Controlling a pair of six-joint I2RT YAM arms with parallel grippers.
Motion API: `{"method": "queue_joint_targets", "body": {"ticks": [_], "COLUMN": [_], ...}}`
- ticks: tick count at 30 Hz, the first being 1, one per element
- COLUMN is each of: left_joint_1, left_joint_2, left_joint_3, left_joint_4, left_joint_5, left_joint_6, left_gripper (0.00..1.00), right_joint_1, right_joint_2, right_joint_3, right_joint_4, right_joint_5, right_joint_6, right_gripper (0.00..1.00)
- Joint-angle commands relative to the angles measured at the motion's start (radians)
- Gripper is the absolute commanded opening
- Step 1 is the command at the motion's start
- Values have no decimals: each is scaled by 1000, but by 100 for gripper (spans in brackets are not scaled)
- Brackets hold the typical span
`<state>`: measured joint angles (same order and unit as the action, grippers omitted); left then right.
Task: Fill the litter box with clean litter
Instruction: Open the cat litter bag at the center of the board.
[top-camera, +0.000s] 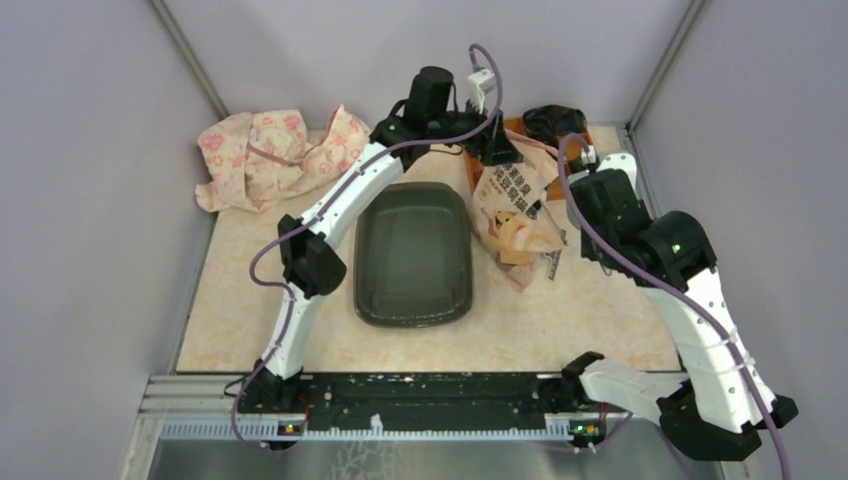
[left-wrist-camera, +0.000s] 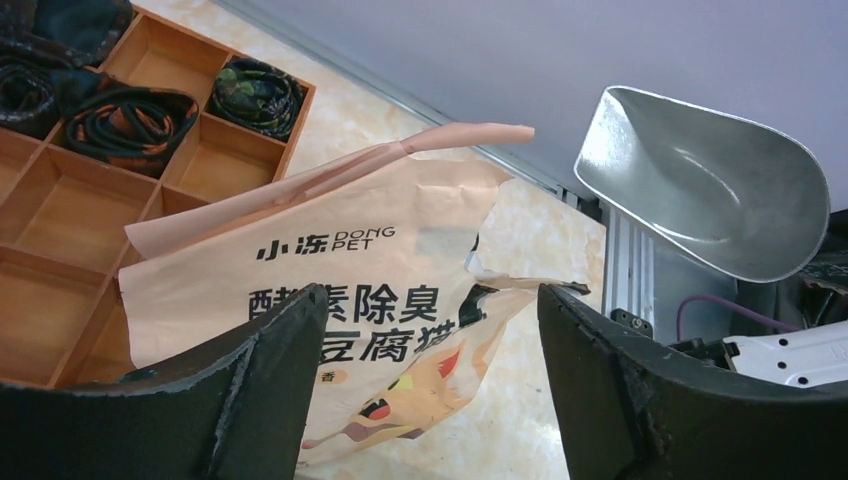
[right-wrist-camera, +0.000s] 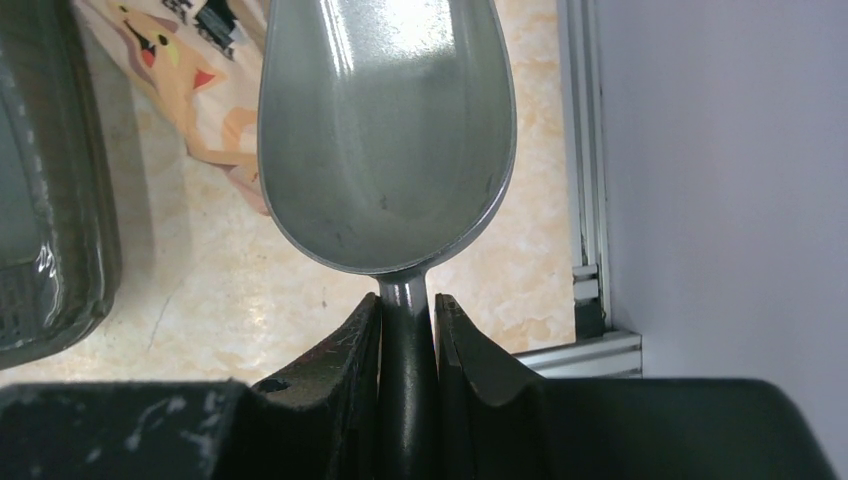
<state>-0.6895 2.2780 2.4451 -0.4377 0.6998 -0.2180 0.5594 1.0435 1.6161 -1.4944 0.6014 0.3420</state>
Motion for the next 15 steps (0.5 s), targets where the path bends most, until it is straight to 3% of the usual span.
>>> {"method": "queue_joint_targets", "body": {"ticks": [1,8,11,15], "left_joint_1": [-47,-110,-147,-237], "left_joint_2": [-9,-21,-40,-75], "left_joint_3": [-25,-42,-58,-88], "left_joint_4": [14,-184,-229,-252], "left_joint_5": [-29,-302,-359,-520], "left_joint_6": [27,121,152,262], "left_gripper": [83,77,70,74], "right_joint_1": [-72,-154,-175,-232], "right_joint_2": [-24,-14,-15,-40], "right_joint_3": [-7,-91,-120,-130], "right_joint_4": [125,190,215,253], "right_joint_5": [-24,-234,-228,-201], "right_joint_6": [-20,-76,-70,-77], "right_gripper": [0,0,0,0]}}
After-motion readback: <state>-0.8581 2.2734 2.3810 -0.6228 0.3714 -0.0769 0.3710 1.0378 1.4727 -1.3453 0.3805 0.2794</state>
